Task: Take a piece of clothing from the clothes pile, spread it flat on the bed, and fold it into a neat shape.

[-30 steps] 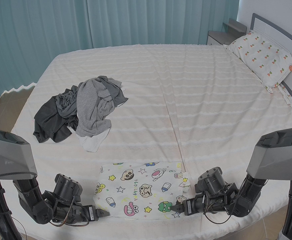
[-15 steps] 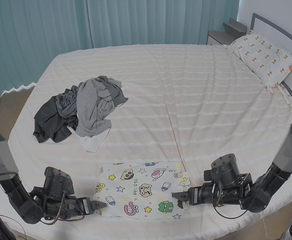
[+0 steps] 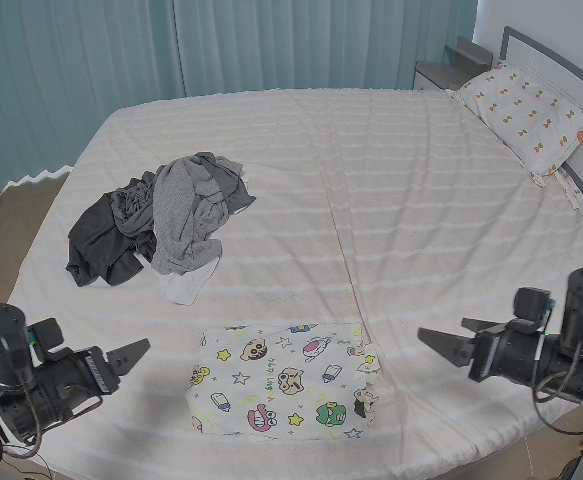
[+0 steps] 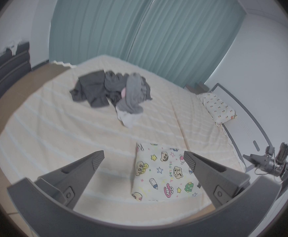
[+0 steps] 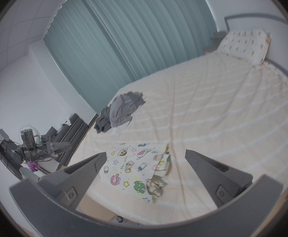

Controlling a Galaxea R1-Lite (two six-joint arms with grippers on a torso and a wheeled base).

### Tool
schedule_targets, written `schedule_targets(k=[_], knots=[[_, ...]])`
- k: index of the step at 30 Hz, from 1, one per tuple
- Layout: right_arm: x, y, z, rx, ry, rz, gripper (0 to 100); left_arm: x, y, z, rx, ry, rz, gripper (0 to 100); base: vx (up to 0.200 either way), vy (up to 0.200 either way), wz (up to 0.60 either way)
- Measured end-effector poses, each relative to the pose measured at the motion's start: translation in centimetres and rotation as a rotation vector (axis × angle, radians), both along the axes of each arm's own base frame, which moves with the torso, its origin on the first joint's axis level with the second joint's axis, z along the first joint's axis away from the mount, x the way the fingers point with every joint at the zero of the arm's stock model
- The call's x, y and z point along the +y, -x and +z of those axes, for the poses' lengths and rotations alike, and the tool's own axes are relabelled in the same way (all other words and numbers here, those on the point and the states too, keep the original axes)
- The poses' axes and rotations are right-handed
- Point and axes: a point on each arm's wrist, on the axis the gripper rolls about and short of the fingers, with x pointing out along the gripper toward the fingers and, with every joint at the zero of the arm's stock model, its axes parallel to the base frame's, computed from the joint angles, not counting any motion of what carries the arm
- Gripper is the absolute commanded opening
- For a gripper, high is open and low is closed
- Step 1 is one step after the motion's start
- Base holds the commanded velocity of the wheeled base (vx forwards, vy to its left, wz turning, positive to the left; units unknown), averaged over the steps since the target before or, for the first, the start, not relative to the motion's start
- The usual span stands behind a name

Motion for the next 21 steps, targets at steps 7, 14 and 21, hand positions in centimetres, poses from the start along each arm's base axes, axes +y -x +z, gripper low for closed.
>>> schedule_targets(k=[7,14,21], knots=[[-5.2,4.8,2.5,-0.113,0.062,-0.157,100,2.8,5.7,2.4,-0.171,-0.139,0.059,100,0.000,0.000,0.00],[-9.2,8.6,3.3,-0.239,0.173,-0.360,100,5.0,10.1,3.4,-0.260,-0.261,0.195,100,0.000,0.000,0.00],[-11.1,13.5,1.9,-0.315,0.311,-0.493,100,5.9,14.5,3.2,-0.342,-0.380,0.388,100,0.000,0.000,0.00]])
